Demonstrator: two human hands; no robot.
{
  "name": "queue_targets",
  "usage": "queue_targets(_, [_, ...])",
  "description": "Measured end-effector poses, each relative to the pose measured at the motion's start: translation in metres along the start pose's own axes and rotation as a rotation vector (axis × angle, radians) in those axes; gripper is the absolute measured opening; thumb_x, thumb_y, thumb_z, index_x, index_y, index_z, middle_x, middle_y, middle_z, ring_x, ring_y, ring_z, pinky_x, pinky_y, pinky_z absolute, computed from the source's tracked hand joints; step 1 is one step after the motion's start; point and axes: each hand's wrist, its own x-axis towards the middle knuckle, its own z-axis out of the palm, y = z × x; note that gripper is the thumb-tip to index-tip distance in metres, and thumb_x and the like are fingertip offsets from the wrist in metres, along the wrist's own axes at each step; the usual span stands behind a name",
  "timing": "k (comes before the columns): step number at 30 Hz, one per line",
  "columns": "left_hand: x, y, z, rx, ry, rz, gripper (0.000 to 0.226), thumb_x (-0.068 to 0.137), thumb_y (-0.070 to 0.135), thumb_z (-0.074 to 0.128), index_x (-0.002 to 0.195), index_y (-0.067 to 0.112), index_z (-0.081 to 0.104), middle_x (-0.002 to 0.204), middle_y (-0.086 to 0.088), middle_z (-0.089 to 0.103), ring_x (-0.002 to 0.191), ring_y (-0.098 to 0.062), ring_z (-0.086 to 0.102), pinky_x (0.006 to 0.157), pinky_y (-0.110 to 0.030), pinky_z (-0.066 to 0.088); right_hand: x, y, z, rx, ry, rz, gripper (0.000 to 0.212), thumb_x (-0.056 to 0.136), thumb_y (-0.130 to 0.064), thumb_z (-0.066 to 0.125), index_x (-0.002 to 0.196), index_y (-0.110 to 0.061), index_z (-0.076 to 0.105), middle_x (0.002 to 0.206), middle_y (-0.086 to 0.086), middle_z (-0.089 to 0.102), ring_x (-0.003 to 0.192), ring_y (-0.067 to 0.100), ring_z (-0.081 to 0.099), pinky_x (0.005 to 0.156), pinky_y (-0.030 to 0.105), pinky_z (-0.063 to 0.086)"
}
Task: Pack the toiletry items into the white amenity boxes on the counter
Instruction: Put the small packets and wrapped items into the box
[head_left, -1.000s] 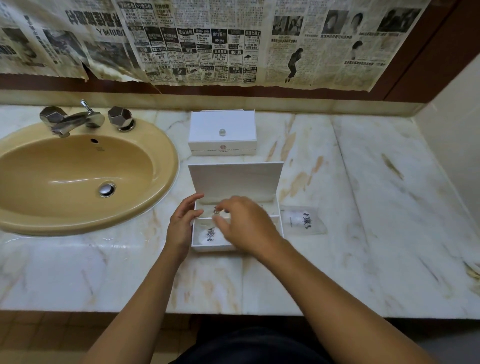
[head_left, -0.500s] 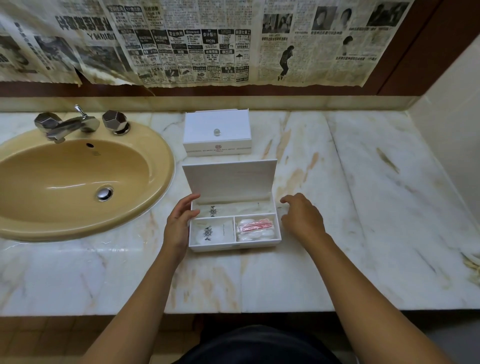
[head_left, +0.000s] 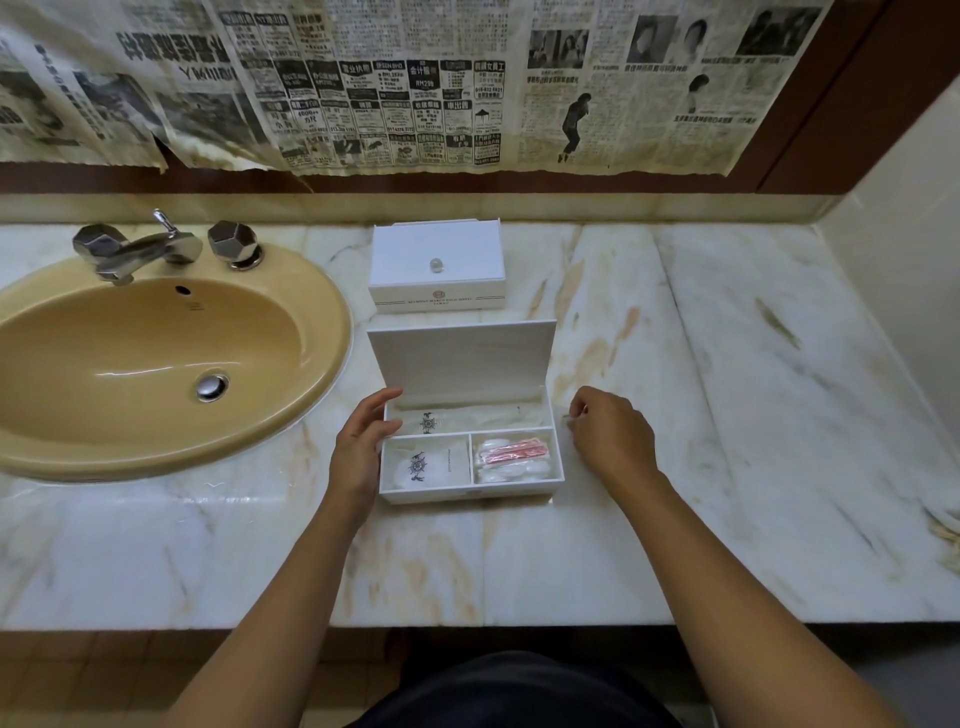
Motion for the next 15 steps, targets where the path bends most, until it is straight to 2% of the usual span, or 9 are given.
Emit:
queue_targets(4, [0.001,-0.001,0.001,0.002,0.006,0.014,0.039,0.085,0.012,0.057,0.107,0.041,0.070,0.125,0.003,0.064,0.121,-0.001,0.054,0.108,-0.034,0.040,0.002,-0.014,-0.016,0.034,0.123,-0.045,0.010,0.093,-0.012,0.053,0.089,-0.015,0.061,0.086,0.004,0.065,0.070,0.024,0.056,0.062,0.027,0.044])
queue_targets(7, [0.002,-0.001,0.002,0.007,0.011,0.027,0.044,0.089,0.004,0.053,0.105,0.041,0.070,0.125,0.005,0.064,0.117,0.012,0.050,0.104,-0.025,0.037,0.002,-0.027,-0.033,0.101,0.198,-0.082,0.009,0.093,-0.013,0.053,0.088,-0.016,0.060,0.086,0.004,0.065,0.071,0.027,0.058,0.061,0.028,0.042])
queue_targets(10, [0.003,-0.002,0.002,0.005,0.015,0.023,0.044,0.089,0.004,0.053,0.106,0.041,0.070,0.125,0.005,0.064,0.117,0.013,0.050,0.103,-0.024,0.036,-0.005,-0.044,-0.053,0.197,0.237,-0.135,0.007,0.093,-0.015,0.056,0.090,-0.015,0.062,0.087,0.002,0.066,0.075,0.023,0.058,0.061,0.029,0.042])
queue_targets(12, [0.003,-0.002,0.001,0.001,0.020,0.030,0.044,0.089,0.003,0.053,0.107,0.040,0.070,0.125,0.005,0.064,0.117,0.012,0.050,0.100,-0.021,0.036,-0.013,-0.059,-0.059,0.274,0.228,-0.187,0.005,0.091,-0.014,0.058,0.088,-0.016,0.062,0.087,0.001,0.068,0.080,0.022,0.062,0.067,0.032,0.049])
queue_targets(15, [0.005,-0.005,0.002,-0.014,0.022,0.033,0.043,0.088,0.003,0.054,0.106,0.039,0.071,0.120,0.004,0.066,0.120,0.000,0.053,0.103,-0.025,0.038,-0.029,-0.087,-0.047,0.407,0.092,-0.232,0.007,0.086,-0.015,0.062,0.082,-0.020,0.064,0.084,-0.001,0.069,0.079,0.022,0.063,0.070,0.034,0.052])
